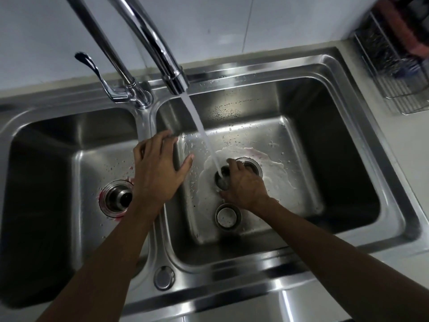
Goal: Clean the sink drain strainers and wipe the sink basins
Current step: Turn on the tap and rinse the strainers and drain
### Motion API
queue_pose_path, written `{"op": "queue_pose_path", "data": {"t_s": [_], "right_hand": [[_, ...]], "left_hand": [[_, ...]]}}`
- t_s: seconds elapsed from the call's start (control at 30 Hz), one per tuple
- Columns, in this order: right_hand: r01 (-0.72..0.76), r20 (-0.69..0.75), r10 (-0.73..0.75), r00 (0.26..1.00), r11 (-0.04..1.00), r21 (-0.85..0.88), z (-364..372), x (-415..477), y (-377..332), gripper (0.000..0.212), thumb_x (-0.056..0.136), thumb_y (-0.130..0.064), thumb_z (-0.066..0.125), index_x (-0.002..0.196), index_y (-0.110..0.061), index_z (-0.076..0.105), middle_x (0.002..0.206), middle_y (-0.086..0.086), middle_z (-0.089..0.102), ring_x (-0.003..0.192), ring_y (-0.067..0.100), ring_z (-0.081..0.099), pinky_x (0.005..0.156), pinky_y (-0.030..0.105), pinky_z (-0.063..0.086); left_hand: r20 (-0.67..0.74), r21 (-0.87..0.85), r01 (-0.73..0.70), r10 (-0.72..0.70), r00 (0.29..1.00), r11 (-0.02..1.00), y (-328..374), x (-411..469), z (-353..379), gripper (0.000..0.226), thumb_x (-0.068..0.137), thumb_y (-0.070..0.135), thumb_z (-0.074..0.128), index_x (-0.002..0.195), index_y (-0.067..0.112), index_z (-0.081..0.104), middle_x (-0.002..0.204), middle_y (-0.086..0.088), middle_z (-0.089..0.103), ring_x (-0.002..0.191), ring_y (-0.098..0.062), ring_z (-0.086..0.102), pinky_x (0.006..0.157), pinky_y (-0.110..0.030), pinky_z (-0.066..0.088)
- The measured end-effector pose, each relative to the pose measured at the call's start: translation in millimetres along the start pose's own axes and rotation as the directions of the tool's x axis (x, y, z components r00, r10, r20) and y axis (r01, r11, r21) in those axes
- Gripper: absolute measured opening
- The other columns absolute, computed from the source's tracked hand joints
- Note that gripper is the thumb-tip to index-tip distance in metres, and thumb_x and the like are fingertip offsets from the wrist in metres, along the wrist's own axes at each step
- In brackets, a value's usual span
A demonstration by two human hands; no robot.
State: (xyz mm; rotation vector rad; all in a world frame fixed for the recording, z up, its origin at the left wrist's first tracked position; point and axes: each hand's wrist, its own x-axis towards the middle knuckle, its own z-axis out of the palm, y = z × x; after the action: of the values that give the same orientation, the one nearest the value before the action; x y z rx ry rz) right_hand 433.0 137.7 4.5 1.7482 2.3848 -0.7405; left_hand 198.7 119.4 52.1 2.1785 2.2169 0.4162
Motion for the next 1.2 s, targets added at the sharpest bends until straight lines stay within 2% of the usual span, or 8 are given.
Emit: {"op": "queue_pose_path", "data": {"t_s": [0.17, 0.43, 0.57, 0.63, 0.7, 0.83, 1.07, 1.2], "right_hand": [[0.139, 0.008, -0.139, 0.990, 0.986, -0.088, 10, -7, 0, 0.081, 0.072, -0.050, 0.079, 0.134, -0.017, 0.039, 0.131, 0.004, 0.053, 0.116, 0.031, 0.057, 0.081, 0.043, 0.055], [0.019, -0.067, -0.013, 0.998, 0.995, 0.100, 4, 3, 1, 0.077, 0.073, -0.050, 0.076, 0.133, -0.018, 0.040, 0.128, 0.006, 0.056, 0.113, 0.032, 0.059, 0.086, 0.046, 0.056], [-0.154, 0.039, 0.149, 0.988, 0.939, 0.306, 1, 5, 17, 0.056, 0.072, -0.055, 0.075, 0.117, -0.023, 0.065, 0.112, 0.000, 0.068, 0.102, 0.022, 0.065, 0.086, 0.040, 0.057], [-0.337, 0.149, 0.313, 0.938, 0.725, 0.600, -5, 9, 21, 0.037, 0.071, -0.048, 0.079, 0.098, -0.024, 0.074, 0.093, 0.000, 0.076, 0.088, 0.021, 0.071, 0.082, 0.040, 0.060], [-0.522, 0.411, 0.353, 0.840, 0.325, 0.789, -7, 9, 17, 0.037, 0.075, -0.047, 0.078, 0.099, -0.018, 0.074, 0.092, 0.008, 0.078, 0.082, 0.027, 0.073, 0.079, 0.042, 0.059], [-0.679, 0.700, 0.114, 0.705, -0.176, 0.713, -2, 1, 7, 0.045, 0.083, -0.047, 0.070, 0.103, -0.008, 0.069, 0.085, 0.012, 0.074, 0.072, 0.025, 0.068, 0.078, 0.041, 0.060], [-0.688, 0.717, -0.041, 0.696, -0.320, 0.651, 3, -10, 21, 0.055, 0.080, -0.047, 0.072, 0.110, -0.002, 0.068, 0.092, 0.018, 0.070, 0.079, 0.028, 0.069, 0.092, 0.048, 0.056], [-0.606, 0.648, 0.055, 0.759, -0.302, 0.736, -4, -1, 14, 0.050, 0.078, -0.042, 0.075, 0.112, -0.006, 0.069, 0.098, 0.016, 0.071, 0.078, 0.026, 0.068, 0.078, 0.040, 0.060]], "left_hand": [[0.003, 0.000, 0.008, -0.008, 1.000, 1.000, -1, 0, 2, 0.064, 0.096, 0.064, 0.052, 0.142, 0.019, 0.050, 0.147, -0.006, 0.051, 0.134, -0.024, 0.049, 0.115, -0.045, 0.027], [0.019, -0.004, 0.012, -0.012, 1.000, 1.000, -1, 0, 2, 0.066, 0.096, 0.065, 0.051, 0.142, 0.018, 0.051, 0.147, -0.006, 0.052, 0.134, -0.024, 0.050, 0.115, -0.045, 0.028], [0.020, -0.009, 0.015, -0.015, 1.000, 1.000, -1, 0, 2, 0.064, 0.096, 0.064, 0.054, 0.140, 0.017, 0.052, 0.146, -0.006, 0.052, 0.134, -0.025, 0.051, 0.115, -0.046, 0.029], [0.012, -0.012, 0.012, -0.012, 1.000, 1.000, -1, 0, 2, 0.063, 0.096, 0.062, 0.056, 0.140, 0.017, 0.053, 0.146, -0.006, 0.053, 0.133, -0.024, 0.051, 0.114, -0.046, 0.029], [-0.003, -0.013, 0.009, -0.009, 1.000, 1.000, -1, 0, 3, 0.062, 0.096, 0.062, 0.055, 0.139, 0.017, 0.053, 0.145, -0.005, 0.053, 0.133, -0.024, 0.051, 0.114, -0.046, 0.029], [-0.016, -0.016, 0.008, -0.009, 1.000, 1.000, -1, -1, 3, 0.064, 0.095, 0.064, 0.049, 0.138, 0.018, 0.053, 0.144, -0.004, 0.052, 0.133, -0.023, 0.050, 0.113, -0.045, 0.028], [-0.042, -0.020, 0.003, -0.004, 0.999, 1.000, 0, -1, 2, 0.061, 0.095, 0.063, 0.049, 0.136, 0.018, 0.054, 0.142, -0.004, 0.053, 0.132, -0.022, 0.049, 0.112, -0.043, 0.027], [-0.042, -0.019, -0.003, 0.003, 0.999, 1.000, 0, -1, 3, 0.062, 0.095, 0.063, 0.050, 0.137, 0.018, 0.054, 0.142, -0.004, 0.053, 0.131, -0.023, 0.051, 0.112, -0.044, 0.028]]}}
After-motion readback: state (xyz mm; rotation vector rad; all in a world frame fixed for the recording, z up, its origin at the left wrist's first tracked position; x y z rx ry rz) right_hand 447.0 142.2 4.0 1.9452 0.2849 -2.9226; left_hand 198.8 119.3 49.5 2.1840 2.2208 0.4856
